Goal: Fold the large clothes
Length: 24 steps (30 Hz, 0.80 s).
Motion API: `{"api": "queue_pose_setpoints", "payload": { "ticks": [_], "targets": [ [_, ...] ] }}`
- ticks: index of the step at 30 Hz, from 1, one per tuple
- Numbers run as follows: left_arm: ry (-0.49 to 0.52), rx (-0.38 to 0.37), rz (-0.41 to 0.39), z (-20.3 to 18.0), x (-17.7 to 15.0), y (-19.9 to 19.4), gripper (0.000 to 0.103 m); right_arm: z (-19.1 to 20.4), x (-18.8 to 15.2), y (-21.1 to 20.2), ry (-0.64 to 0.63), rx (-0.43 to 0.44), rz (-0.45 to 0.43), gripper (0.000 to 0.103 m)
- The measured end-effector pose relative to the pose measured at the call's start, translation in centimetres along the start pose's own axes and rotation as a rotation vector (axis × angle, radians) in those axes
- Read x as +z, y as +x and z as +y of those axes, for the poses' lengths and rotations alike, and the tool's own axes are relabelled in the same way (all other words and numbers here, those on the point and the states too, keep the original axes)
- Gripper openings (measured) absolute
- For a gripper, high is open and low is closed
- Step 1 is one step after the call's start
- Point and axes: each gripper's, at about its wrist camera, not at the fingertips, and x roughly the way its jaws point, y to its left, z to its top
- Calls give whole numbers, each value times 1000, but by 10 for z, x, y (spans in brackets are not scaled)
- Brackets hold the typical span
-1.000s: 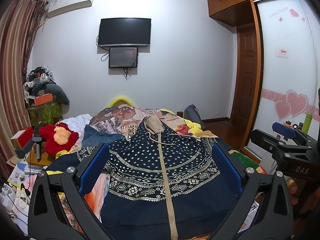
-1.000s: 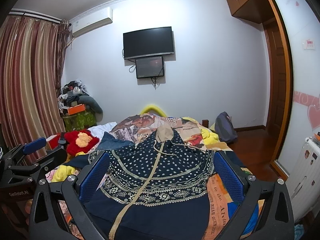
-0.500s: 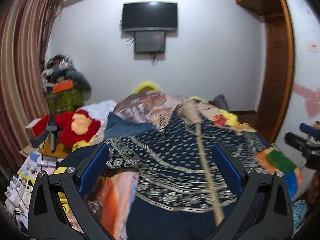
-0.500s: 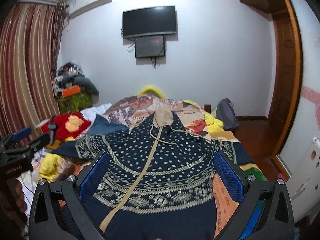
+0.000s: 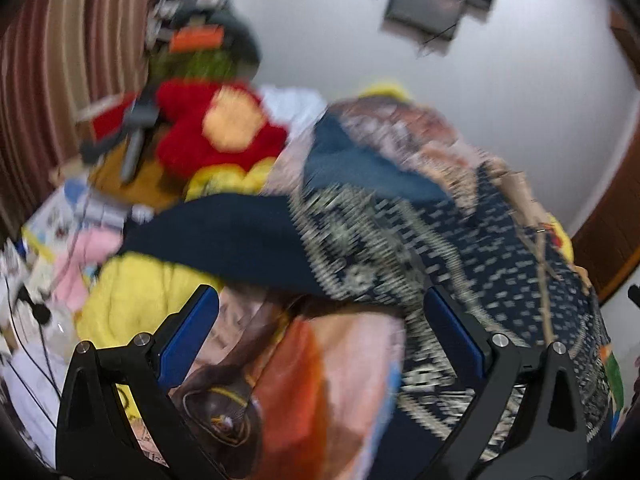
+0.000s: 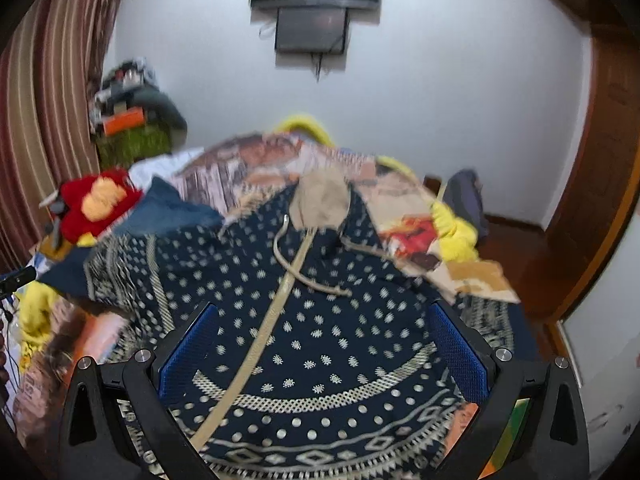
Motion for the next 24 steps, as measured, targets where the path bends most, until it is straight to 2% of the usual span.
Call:
{"api": "queue_pose_setpoints", "payload": {
  "ticks": [3,6,8,12,14,20,23,24],
  "targets": [
    [-65,-40,74,24,-4,32,98,-4,-3,41,21,26,73,103],
    [-131,-114,147,40,-8,59,85,-6,-10,73,24,31,135,103],
    [-165,-151,162,47,-9,68,79,-7,-16,87,31,40,167,103],
    [-206,-176,161,55,-1,88,76,-6,-21,104,47,56,198,103],
    [-230,-171,155,60,6,98,71,-5,-23,108,51,57,204,103],
    [-272,-92,88,74,28,117,60,-4,-25,114,55,58,221,103],
    [-263,-16,57,70,39,121,53,-6,-26,114,59,57,230,103],
    [-249,19,45,68,42,121,46,-6,-26,114,62,56,232,103]
  ]
}}
